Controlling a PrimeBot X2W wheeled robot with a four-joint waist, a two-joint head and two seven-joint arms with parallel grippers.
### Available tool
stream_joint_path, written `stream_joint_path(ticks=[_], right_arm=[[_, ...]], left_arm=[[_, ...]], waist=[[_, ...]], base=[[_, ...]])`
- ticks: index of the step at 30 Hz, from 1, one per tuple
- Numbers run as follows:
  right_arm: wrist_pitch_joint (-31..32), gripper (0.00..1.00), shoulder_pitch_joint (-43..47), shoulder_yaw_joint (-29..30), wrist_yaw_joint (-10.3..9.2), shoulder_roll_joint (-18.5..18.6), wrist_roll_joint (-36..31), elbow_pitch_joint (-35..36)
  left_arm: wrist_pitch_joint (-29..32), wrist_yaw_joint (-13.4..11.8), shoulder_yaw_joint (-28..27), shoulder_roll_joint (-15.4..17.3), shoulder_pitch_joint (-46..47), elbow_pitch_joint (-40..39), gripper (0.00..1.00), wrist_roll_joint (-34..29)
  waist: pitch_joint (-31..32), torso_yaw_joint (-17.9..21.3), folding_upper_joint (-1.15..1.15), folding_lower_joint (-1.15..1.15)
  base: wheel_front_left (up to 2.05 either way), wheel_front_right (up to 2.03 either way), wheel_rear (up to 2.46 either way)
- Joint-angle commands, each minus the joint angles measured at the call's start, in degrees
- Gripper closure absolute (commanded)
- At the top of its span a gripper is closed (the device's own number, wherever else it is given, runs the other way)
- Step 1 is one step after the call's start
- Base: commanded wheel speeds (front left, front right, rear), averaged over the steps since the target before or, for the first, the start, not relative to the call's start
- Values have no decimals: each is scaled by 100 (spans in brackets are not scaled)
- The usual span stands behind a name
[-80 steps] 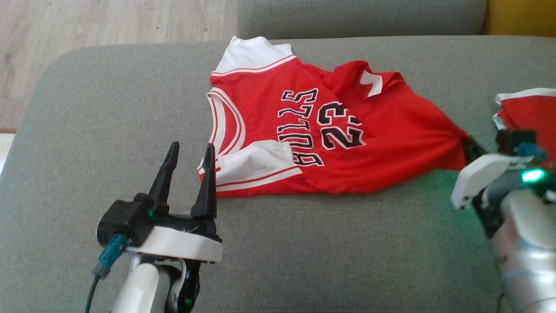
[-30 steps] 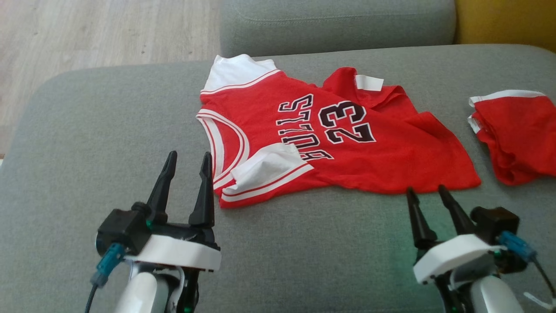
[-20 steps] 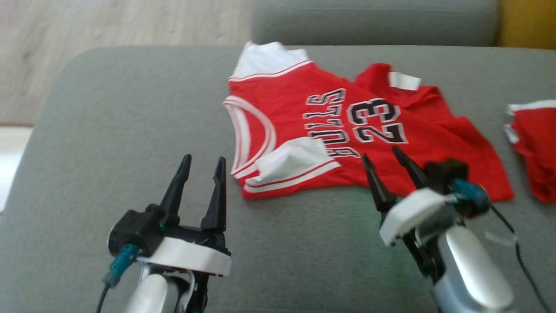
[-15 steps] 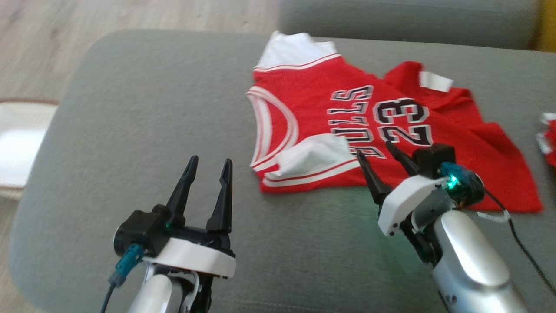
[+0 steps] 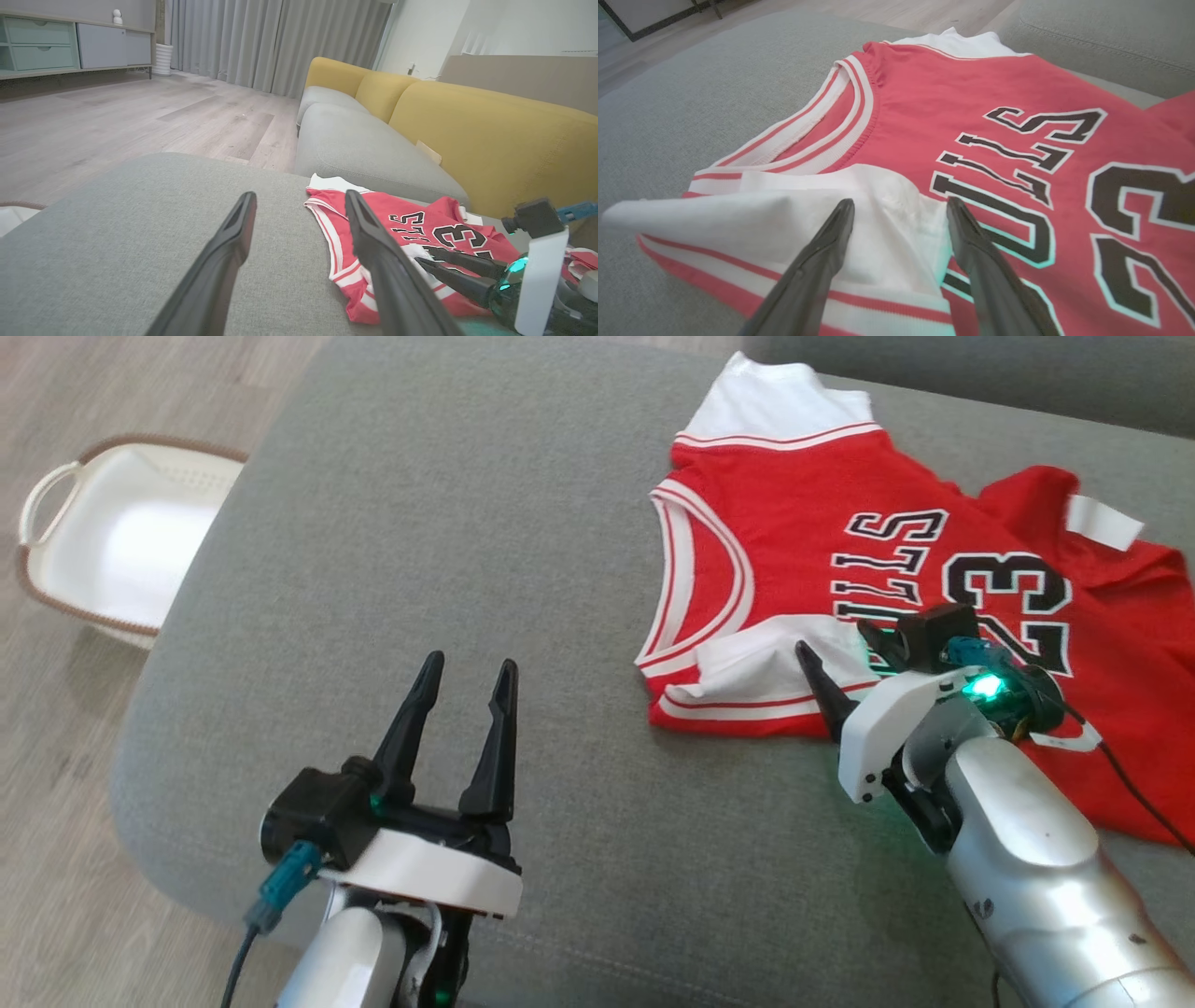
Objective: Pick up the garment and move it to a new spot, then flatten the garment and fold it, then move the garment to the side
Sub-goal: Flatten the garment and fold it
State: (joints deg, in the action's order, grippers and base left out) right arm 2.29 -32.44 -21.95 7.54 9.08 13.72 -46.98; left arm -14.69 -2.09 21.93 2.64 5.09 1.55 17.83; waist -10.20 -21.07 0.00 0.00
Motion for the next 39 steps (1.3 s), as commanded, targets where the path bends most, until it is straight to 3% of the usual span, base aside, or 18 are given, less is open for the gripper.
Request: stream_joint_path(ticks=[1,3,4,5,6,13,21,31,39], right_arm=[[-79,0,-196,-120,-5,-9,44,100],[-120,0,-293,-208,-5,0,79,-72],[-140,14,-336,-245,-5,-2,100,-148],[-162,53,-376,-281,-5,-11,125,-217],[-192,100,-414,-334,-5,-31,155,-266],[-614,100,-501,-694,-5,-223,473,-324],[-1167,100,-133,-1165,-5,-345,905,369],[-830,100,916,-1873,-5,-8,1074,1582],[-482,100,1465,-2129,-5,216,1080,2051]], left_arm=[[-31,-40,-131,23,254,-180,0,16],[-31,-54,-116,23,259,-184,0,26],[-31,-61,-112,23,260,-186,0,29],[-31,-69,-113,23,258,-188,0,32],[-31,-78,-118,23,255,-189,0,33],[-31,-109,-226,23,213,-185,0,15],[-31,-69,-407,23,186,-166,0,-75],[-31,-31,-470,23,41,-116,0,-130],[-31,25,-548,23,-90,-49,0,-192]], waist=[[-29,-35,0,0],[-41,-57,0,0],[-44,-60,0,0],[-43,-57,0,0],[-43,-47,0,0],[24,247,0,0],[237,715,0,0],[554,932,0,0],[782,965,0,0]], base=[[0,0,0],[0,0,0],[0,0,0],[0,0,0],[0,0,0],[0,0,0],[0,0,0],[0,0,0],[0,0,0]])
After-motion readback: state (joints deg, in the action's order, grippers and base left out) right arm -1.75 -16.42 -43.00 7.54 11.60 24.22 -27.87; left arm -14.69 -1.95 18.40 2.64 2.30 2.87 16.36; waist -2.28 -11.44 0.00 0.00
